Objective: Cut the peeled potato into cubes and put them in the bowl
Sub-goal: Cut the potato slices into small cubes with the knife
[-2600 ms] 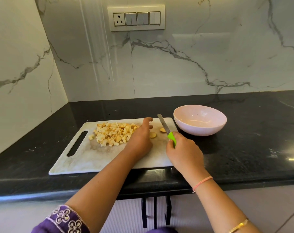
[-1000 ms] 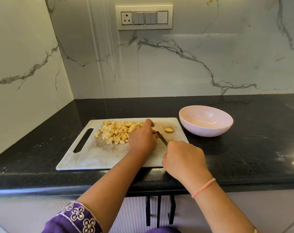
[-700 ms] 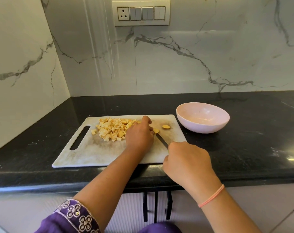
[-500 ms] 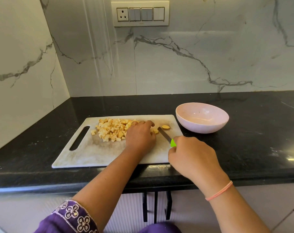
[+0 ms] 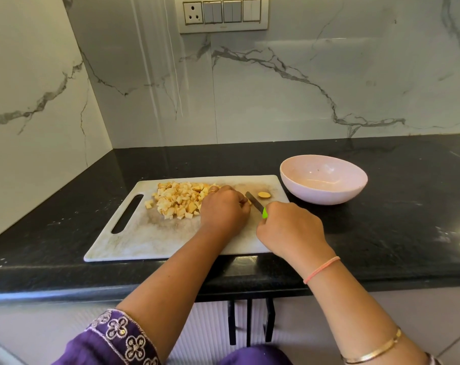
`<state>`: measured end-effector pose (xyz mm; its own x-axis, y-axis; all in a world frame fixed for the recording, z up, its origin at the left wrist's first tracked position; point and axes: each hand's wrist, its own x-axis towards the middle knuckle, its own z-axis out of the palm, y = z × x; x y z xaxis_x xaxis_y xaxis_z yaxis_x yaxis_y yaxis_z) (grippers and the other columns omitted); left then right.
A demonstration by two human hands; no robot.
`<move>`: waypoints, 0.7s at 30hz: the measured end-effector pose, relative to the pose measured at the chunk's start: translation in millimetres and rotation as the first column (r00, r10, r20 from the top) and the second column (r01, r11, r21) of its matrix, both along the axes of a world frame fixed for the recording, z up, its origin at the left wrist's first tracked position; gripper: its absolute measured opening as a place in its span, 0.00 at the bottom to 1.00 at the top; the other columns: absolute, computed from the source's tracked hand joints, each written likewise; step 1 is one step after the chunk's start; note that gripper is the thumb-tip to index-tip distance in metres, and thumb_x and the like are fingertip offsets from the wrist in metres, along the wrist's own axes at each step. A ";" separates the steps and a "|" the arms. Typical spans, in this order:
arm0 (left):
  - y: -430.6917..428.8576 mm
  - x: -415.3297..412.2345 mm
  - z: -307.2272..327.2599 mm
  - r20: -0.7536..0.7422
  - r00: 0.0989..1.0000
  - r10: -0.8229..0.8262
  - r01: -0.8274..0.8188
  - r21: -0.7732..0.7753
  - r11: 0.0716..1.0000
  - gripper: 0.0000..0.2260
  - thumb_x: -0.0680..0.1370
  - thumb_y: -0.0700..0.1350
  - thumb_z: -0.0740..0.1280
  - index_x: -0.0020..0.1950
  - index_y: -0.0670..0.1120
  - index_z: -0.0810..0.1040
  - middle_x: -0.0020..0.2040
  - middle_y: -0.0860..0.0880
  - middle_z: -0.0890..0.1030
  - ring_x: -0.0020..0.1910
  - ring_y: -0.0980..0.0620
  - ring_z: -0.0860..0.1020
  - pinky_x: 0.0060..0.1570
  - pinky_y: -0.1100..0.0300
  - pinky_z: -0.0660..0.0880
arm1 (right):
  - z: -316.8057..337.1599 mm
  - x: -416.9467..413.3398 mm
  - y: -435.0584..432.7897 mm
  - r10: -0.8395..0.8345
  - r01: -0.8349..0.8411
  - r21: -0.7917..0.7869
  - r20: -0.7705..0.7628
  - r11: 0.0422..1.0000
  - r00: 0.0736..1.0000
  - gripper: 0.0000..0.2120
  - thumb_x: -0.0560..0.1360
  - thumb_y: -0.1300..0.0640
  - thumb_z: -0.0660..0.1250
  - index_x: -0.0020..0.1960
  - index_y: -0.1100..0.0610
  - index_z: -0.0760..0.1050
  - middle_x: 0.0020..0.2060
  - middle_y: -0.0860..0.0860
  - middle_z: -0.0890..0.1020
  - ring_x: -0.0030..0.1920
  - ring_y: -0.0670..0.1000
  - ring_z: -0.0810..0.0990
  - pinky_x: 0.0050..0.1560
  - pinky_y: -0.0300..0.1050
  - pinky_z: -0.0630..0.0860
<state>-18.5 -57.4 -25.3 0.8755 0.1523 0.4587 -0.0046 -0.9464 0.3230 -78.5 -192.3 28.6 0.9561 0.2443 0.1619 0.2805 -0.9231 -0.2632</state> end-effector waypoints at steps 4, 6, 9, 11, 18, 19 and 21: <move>-3.6 0.2 -1.0 0.005 1.000 0.009 -0.008 -0.010 1.000 0.12 0.78 0.50 0.62 0.46 0.50 0.85 0.48 0.50 0.81 0.46 0.49 0.77 0.56 0.57 0.68 | 7.3 -4.2 -2.3 0.021 -0.021 -0.050 0.017 0.999 1.000 0.08 0.77 0.55 0.58 0.53 0.55 0.72 0.45 0.53 0.76 0.49 0.56 0.76 0.42 0.43 0.64; -2.8 0.5 -0.2 -0.005 1.000 0.013 -0.013 -0.016 1.000 0.12 0.78 0.51 0.62 0.48 0.50 0.85 0.49 0.50 0.81 0.48 0.49 0.76 0.53 0.56 0.71 | 8.9 -9.1 -2.4 0.040 -0.037 -0.075 0.042 0.996 0.998 0.07 0.77 0.55 0.58 0.52 0.55 0.72 0.38 0.50 0.71 0.44 0.54 0.74 0.41 0.43 0.64; 2.1 1.3 -0.7 -0.013 0.999 0.029 -0.029 -0.007 1.000 0.12 0.78 0.52 0.63 0.50 0.50 0.84 0.51 0.50 0.81 0.50 0.48 0.76 0.53 0.56 0.72 | 8.0 -17.0 -0.5 0.079 -0.072 -0.105 0.062 0.992 0.995 0.08 0.78 0.55 0.57 0.53 0.54 0.73 0.35 0.49 0.66 0.40 0.53 0.70 0.40 0.44 0.63; 0.3 0.1 -2.5 -0.023 0.999 0.024 -0.024 -0.011 1.000 0.12 0.78 0.52 0.63 0.51 0.50 0.84 0.51 0.50 0.81 0.50 0.49 0.76 0.53 0.56 0.71 | 6.9 -22.2 -2.9 0.078 -0.072 -0.111 0.046 0.991 0.996 0.08 0.78 0.55 0.57 0.54 0.54 0.73 0.37 0.50 0.71 0.43 0.53 0.73 0.40 0.44 0.64; 0.8 -4.5 2.5 -0.024 1.000 0.006 -0.006 -0.013 1.000 0.12 0.78 0.50 0.63 0.55 0.49 0.82 0.51 0.51 0.82 0.49 0.51 0.77 0.44 0.59 0.73 | 12.0 -34.4 -7.2 0.085 -0.082 -0.111 0.020 0.990 0.996 0.04 0.77 0.55 0.57 0.44 0.53 0.66 0.32 0.47 0.65 0.39 0.52 0.70 0.36 0.43 0.62; 1.0 -6.2 2.5 -0.026 1.000 0.001 -0.002 -0.030 1.000 0.13 0.78 0.51 0.63 0.58 0.50 0.80 0.51 0.52 0.82 0.51 0.51 0.77 0.46 0.58 0.75 | 12.9 -34.1 -9.3 0.076 -0.076 -0.096 -0.004 0.992 0.997 0.05 0.77 0.55 0.57 0.44 0.53 0.65 0.32 0.47 0.65 0.39 0.52 0.70 0.34 0.43 0.62; -1.9 -10.9 2.3 -0.040 0.999 -0.006 0.002 -0.098 0.995 0.15 0.77 0.50 0.64 0.64 0.51 0.74 0.53 0.53 0.81 0.53 0.52 0.77 0.47 0.55 0.77 | 13.1 -33.4 -15.7 0.046 -0.048 -0.049 -0.032 0.998 0.998 0.05 0.77 0.54 0.57 0.43 0.53 0.65 0.33 0.48 0.67 0.38 0.52 0.71 0.33 0.43 0.62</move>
<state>-29.4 -59.3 -23.0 0.8938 0.1913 0.4056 0.0067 -0.9100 0.4145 -111.9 -208.0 41.8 0.9476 0.2964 0.1191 0.3165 -0.9213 -0.2259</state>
